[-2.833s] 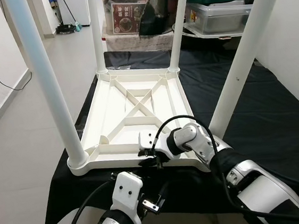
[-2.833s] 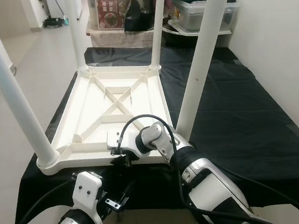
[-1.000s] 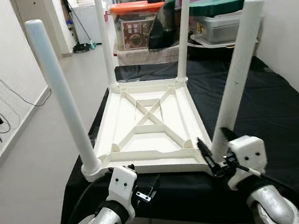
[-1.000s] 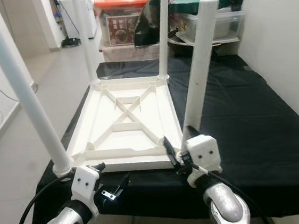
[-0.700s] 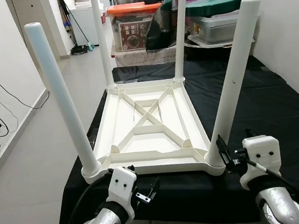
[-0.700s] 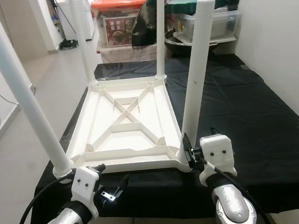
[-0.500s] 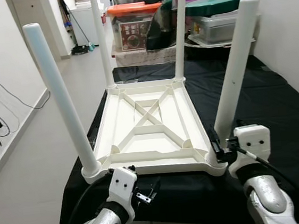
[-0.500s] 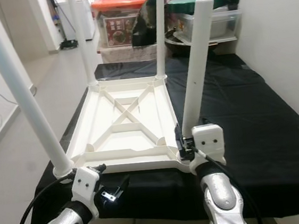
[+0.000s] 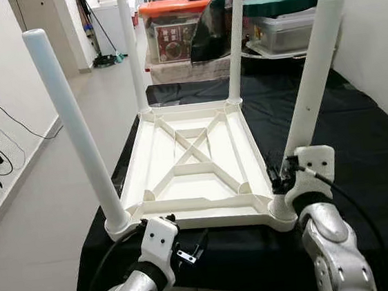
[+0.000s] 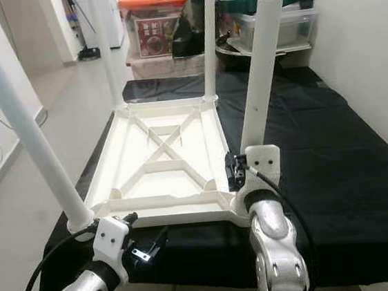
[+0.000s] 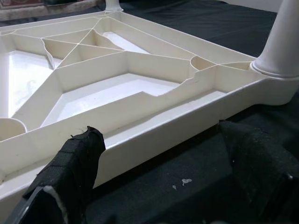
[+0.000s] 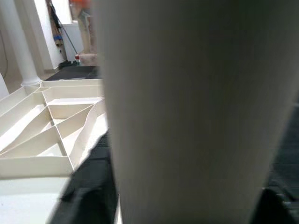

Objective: Building children table

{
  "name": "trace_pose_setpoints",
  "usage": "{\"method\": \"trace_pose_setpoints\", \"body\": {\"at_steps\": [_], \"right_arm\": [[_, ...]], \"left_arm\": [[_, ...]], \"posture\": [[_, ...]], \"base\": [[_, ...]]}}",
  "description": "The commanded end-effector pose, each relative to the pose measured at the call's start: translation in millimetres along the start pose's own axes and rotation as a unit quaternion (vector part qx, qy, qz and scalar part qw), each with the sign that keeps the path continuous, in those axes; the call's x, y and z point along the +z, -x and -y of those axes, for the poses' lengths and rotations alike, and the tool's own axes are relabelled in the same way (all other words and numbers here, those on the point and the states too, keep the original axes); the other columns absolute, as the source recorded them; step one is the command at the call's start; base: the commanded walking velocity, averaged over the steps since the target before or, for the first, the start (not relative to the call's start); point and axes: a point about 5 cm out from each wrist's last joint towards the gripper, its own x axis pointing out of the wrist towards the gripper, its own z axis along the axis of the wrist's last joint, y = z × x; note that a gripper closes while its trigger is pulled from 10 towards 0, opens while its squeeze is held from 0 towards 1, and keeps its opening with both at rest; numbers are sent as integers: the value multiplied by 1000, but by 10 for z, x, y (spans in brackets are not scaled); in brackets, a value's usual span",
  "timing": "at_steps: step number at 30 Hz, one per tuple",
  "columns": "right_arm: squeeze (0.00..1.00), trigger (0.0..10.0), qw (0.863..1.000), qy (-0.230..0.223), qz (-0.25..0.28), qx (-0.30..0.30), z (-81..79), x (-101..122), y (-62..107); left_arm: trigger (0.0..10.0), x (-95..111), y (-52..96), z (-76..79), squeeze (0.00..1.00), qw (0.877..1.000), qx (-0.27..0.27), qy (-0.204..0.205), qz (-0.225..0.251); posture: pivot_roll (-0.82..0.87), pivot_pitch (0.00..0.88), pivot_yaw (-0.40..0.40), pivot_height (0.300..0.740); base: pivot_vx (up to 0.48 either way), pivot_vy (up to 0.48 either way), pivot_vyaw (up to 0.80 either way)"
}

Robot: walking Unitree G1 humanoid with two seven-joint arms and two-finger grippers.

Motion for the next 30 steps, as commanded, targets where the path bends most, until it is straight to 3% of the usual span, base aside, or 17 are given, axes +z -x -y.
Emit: {"method": "trace_pose_setpoints", "body": {"at_steps": [1,5,6,10,12,13,14,18,20,25,27,28,30], "right_arm": [[0,0,1000,-25,-17,4,-24,-33,-41],[0,0,998,-63,-24,11,-41,0,-101],[0,0,994,-99,-30,23,-66,19,-140],[0,0,986,-151,-45,44,-118,33,-190],[0,0,969,-224,-85,56,-167,1,-272],[0,0,969,-224,-85,56,-167,1,-272],[0,0,957,-268,-97,53,-162,13,-348],[0,0,948,-296,-110,48,-145,-2,-420],[0,0,926,-346,-142,40,-155,-89,-506],[0,0,907,-386,-164,40,-195,-160,-549],[0,0,879,-431,-200,33,-295,-292,-591],[0,0,859,-462,-219,13,-409,-377,-612],[0,0,848,-478,-228,1,-511,-400,-611]], "left_arm": [[10000,-10,23,2,0,1000,1,-9,-5],[10000,-4,36,8,0,1000,2,-9,-5],[10000,-2,43,11,0,1000,2,-9,-6],[10000,2,55,14,0,1000,2,-9,-6],[10000,5,65,17,0,1000,0,-9,-8],[10000,5,65,17,0,1000,0,-9,-8],[10000,10,74,22,0,1000,-1,-9,-8],[10000,9,82,26,0,1000,-2,-9,-9],[10000,12,102,32,0,1000,-4,-9,-11],[10000,17,123,38,0,1000,-5,-8,-12],[10000,23,152,45,0,1000,-7,-7,-15],[10000,25,172,53,0,1000,-10,-6,-18],[10000,25,187,58,0,1000,-11,-5,-19]], "posture": [[94,0,-17,740],[99,0,-16,740],[101,0,-16,740],[105,0,-15,740],[109,0,-12,740],[109,0,-12,740],[114,0,-9,740],[117,0,-7,740],[130,11,-1,740],[138,19,0,740],[146,31,7,740],[155,35,7,740],[161,39,6,740]], "base": [[0,0,0],[0,0,0],[0,0,0],[0,0,0],[0,0,0],[0,0,0],[0,0,0],[0,0,0],[0,0,0],[0,0,0],[0,0,0],[0,0,0],[0,0,0]]}}
